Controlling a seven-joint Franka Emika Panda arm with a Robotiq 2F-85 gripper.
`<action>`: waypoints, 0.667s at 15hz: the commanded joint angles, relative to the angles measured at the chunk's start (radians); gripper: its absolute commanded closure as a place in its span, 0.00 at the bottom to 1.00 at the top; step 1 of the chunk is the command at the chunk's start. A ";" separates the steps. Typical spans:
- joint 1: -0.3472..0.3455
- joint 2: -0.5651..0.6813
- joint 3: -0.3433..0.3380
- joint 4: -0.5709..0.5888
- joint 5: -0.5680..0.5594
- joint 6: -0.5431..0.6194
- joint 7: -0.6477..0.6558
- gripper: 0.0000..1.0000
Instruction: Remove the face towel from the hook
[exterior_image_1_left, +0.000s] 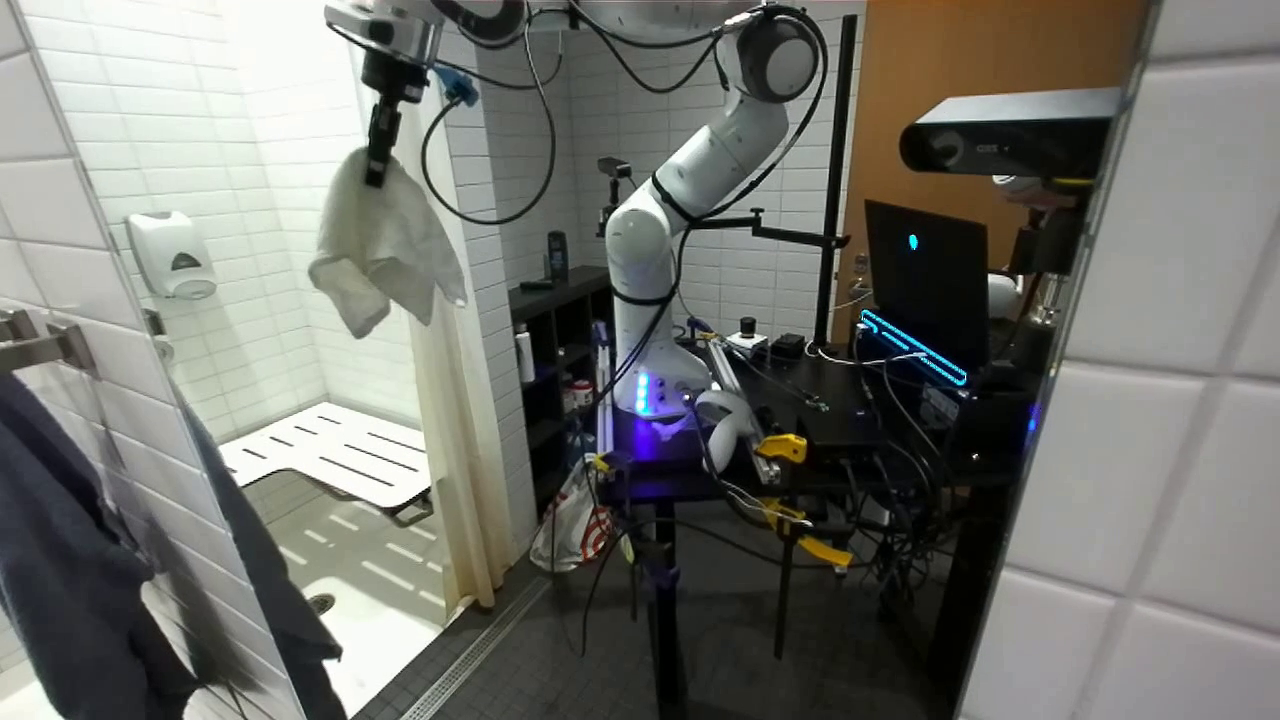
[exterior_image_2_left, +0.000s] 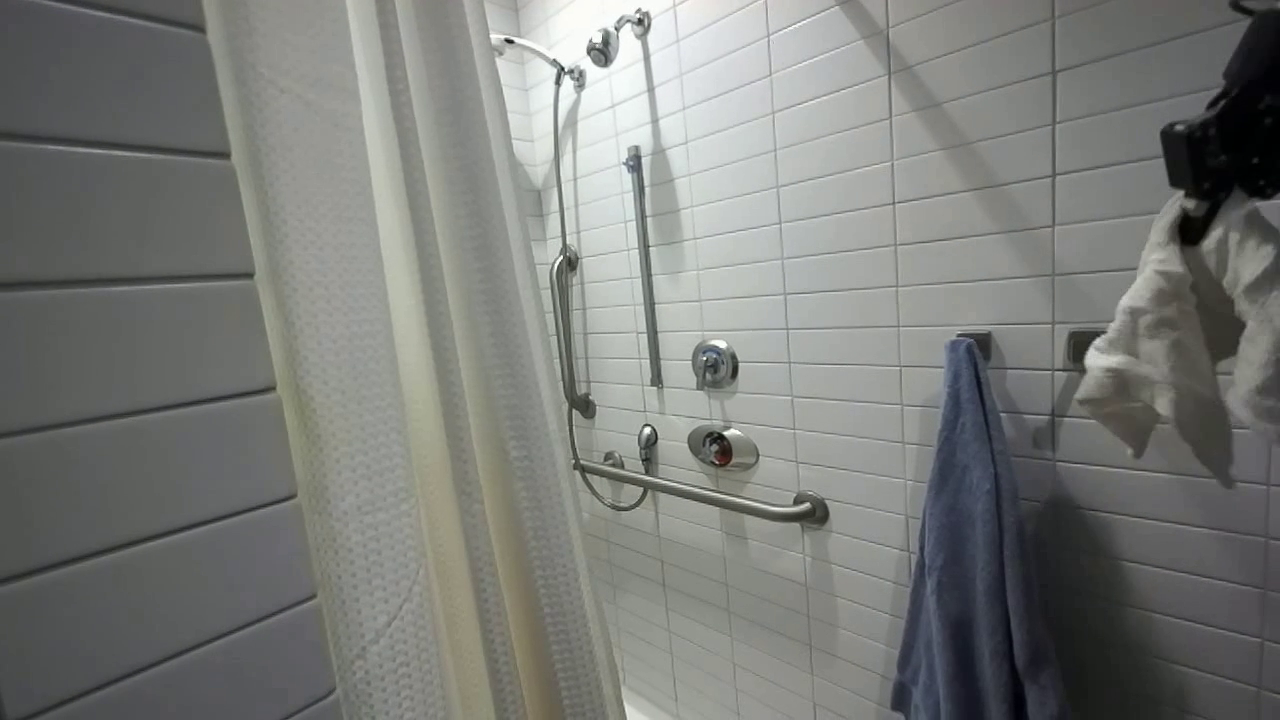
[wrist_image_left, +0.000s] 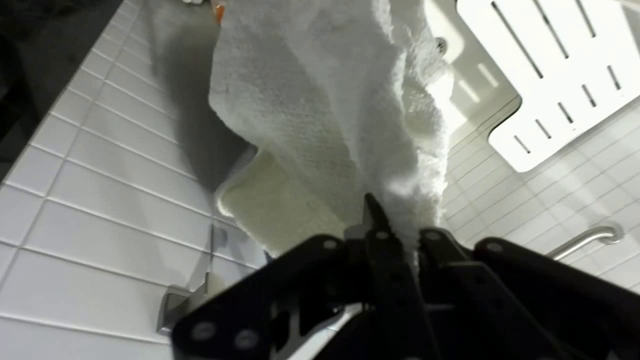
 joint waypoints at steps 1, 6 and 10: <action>-0.073 0.131 0.107 0.260 0.180 -0.262 -0.064 0.99; -0.139 0.277 0.191 0.577 0.252 -0.529 -0.044 0.99; -0.153 0.435 0.204 0.808 0.293 -0.652 -0.051 0.99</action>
